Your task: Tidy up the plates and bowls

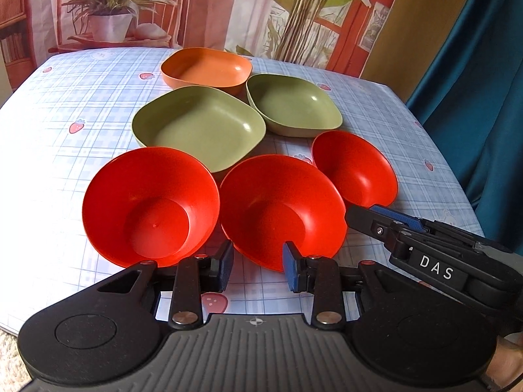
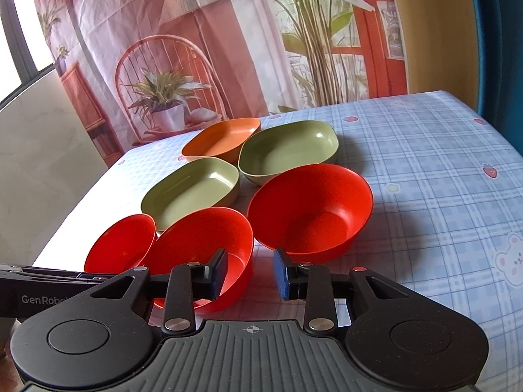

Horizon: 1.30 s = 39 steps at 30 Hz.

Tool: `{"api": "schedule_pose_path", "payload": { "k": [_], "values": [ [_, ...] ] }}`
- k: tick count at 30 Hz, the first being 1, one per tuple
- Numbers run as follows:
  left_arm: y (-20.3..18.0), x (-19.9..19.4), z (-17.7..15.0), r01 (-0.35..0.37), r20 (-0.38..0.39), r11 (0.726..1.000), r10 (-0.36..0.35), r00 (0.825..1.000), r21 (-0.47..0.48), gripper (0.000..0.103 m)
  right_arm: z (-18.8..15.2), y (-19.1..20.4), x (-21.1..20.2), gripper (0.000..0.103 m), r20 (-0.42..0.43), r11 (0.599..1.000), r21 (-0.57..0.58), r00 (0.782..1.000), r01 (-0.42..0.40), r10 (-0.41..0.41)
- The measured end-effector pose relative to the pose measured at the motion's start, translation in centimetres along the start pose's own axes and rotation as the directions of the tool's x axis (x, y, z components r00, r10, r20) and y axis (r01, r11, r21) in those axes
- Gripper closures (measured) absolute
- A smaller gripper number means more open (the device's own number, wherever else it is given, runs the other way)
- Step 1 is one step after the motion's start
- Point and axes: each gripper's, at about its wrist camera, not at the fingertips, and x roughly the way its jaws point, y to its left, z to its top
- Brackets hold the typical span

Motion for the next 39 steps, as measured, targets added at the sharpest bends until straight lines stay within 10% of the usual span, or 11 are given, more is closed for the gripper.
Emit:
{"api": "schedule_pose_path", "payload": {
  "k": [39],
  "values": [
    [0.6,0.3,-0.5,-0.002,0.086,1.0,0.002,0.996,-0.006,0.082,0.0,-0.3,2.0,0.093,-0.015,0.999,0.008,0.999,-0.039,0.039]
  ]
}}
